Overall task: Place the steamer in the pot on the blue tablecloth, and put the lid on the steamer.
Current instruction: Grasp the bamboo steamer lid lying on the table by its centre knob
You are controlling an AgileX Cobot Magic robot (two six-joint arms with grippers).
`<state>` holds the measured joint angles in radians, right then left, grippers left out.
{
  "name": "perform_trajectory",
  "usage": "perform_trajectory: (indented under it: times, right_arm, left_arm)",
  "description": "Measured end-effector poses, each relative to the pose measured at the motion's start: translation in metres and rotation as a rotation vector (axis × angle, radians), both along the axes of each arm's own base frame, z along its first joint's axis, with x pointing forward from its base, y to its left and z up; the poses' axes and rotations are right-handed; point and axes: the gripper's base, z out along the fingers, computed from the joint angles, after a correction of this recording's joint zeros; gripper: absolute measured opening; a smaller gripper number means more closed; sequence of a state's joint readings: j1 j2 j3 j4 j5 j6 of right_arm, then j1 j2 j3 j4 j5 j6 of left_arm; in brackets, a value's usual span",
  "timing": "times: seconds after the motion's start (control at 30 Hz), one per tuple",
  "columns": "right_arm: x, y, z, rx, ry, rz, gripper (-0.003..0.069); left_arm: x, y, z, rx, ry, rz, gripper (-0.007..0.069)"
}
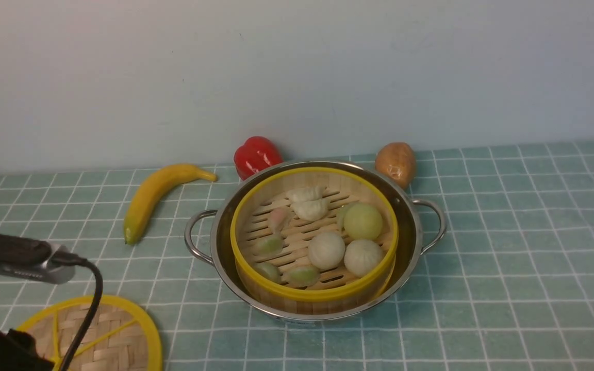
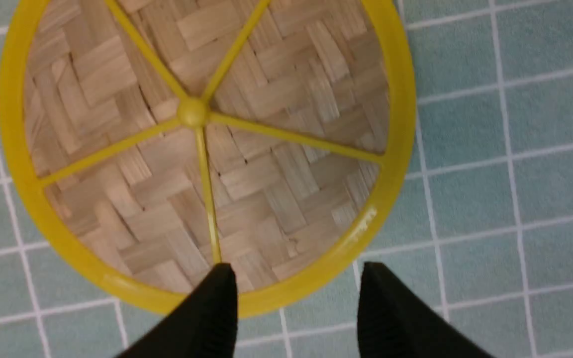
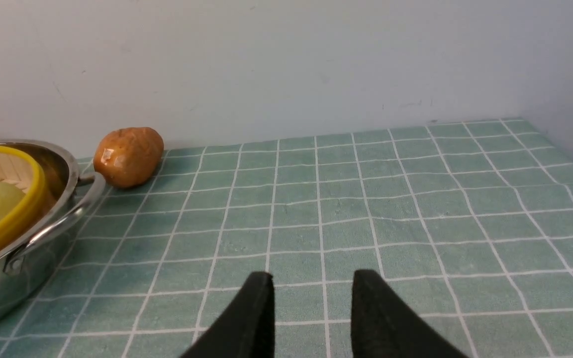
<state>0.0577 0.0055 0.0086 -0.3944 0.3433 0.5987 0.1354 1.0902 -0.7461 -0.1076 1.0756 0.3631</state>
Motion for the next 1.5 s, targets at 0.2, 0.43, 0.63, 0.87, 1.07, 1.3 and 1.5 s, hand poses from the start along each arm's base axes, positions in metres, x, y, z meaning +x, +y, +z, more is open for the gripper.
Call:
perform_trajectory:
  times: [0.2, 0.43, 0.63, 0.87, 1.07, 1.3, 1.5]
  right_arm:
    - [0.0, 0.0, 0.0, 0.0, 0.0, 0.0, 0.024]
    - [0.0, 0.0, 0.0, 0.0, 0.0, 0.0, 0.024]
    - [0.0, 0.0, 0.0, 0.0, 0.0, 0.0, 0.024]
    - [0.0, 0.0, 0.0, 0.0, 0.0, 0.0, 0.024]
    - [0.0, 0.0, 0.0, 0.0, 0.0, 0.0, 0.024]
    - [0.0, 0.0, 0.0, 0.0, 0.0, 0.0, 0.024]
    - [0.0, 0.0, 0.0, 0.0, 0.0, 0.0, 0.024]
  left_arm:
    - [0.038, 0.006, -0.027, 0.0, 0.04, 0.033, 0.0347]
    - [0.058, 0.017, -0.067, 0.056, 0.172, 0.104, 0.0347]
    - [0.067, 0.02, -0.076, 0.067, 0.15, 0.166, 0.0347]
    - [0.072, 0.02, -0.088, 0.061, 0.177, 0.192, 0.0347]
    - [0.072, 0.021, -0.091, 0.057, 0.192, 0.228, 0.0259]
    - [0.075, 0.021, -0.095, 0.055, 0.181, 0.235, 0.012]
    - [0.075, 0.021, -0.093, 0.057, 0.175, 0.228, 0.012]
